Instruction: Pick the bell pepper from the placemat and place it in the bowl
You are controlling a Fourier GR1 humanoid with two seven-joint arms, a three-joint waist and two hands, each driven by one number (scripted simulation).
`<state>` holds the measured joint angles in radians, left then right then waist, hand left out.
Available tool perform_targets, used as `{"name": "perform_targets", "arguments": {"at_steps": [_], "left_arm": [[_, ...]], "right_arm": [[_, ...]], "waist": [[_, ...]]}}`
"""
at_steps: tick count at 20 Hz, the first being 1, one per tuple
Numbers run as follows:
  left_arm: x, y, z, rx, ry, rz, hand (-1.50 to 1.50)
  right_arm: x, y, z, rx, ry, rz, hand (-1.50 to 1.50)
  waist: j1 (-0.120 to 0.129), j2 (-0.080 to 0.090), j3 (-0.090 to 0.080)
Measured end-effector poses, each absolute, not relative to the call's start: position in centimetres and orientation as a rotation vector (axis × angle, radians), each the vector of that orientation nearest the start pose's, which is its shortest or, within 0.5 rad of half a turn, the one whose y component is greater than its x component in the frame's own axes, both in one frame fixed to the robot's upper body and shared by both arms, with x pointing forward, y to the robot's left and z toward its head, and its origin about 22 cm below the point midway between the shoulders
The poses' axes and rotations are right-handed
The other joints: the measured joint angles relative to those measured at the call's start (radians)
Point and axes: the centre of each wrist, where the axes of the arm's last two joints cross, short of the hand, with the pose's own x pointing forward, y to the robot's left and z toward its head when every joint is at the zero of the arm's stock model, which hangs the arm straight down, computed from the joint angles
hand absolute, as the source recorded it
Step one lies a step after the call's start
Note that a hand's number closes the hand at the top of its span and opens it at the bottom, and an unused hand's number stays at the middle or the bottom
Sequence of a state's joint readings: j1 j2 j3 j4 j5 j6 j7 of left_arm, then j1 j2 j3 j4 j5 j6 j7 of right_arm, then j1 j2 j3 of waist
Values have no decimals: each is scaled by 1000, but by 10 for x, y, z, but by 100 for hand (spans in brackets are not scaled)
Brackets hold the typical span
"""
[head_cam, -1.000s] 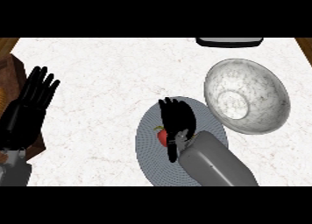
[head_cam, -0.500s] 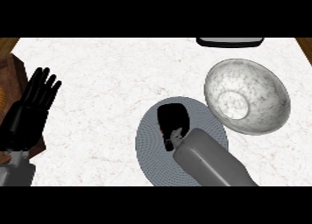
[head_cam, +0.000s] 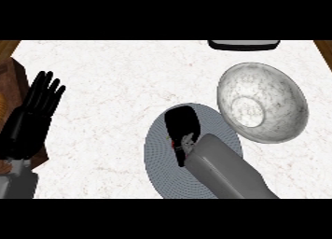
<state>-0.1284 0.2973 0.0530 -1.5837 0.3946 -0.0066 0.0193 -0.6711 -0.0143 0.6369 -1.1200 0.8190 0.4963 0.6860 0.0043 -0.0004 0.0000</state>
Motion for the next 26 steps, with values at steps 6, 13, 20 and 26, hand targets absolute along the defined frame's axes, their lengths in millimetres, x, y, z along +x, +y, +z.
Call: {"name": "perform_targets", "arguments": {"at_steps": [6, 13, 20, 26], "left_arm": [[265, 307, 60, -66, -1690, 89, 0], [264, 307, 55, -67, -1687, 85, 0], [264, 302, 57, -71, -1690, 83, 0], [270, 300, 62, -78, -1692, 76, 0]], "right_arm": [[257, -62, 45, -597, -1021, 1620, 150], [199, -107, 76, -643, -1190, 1519, 150], [175, -135, 142, -878, -1331, 1286, 150], [171, -153, 190, -1049, -1404, 1102, 150]], "waist": [[-28, -8, 0], [-23, -6, 0], [-22, -6, 0], [-14, -4, -1]]}}
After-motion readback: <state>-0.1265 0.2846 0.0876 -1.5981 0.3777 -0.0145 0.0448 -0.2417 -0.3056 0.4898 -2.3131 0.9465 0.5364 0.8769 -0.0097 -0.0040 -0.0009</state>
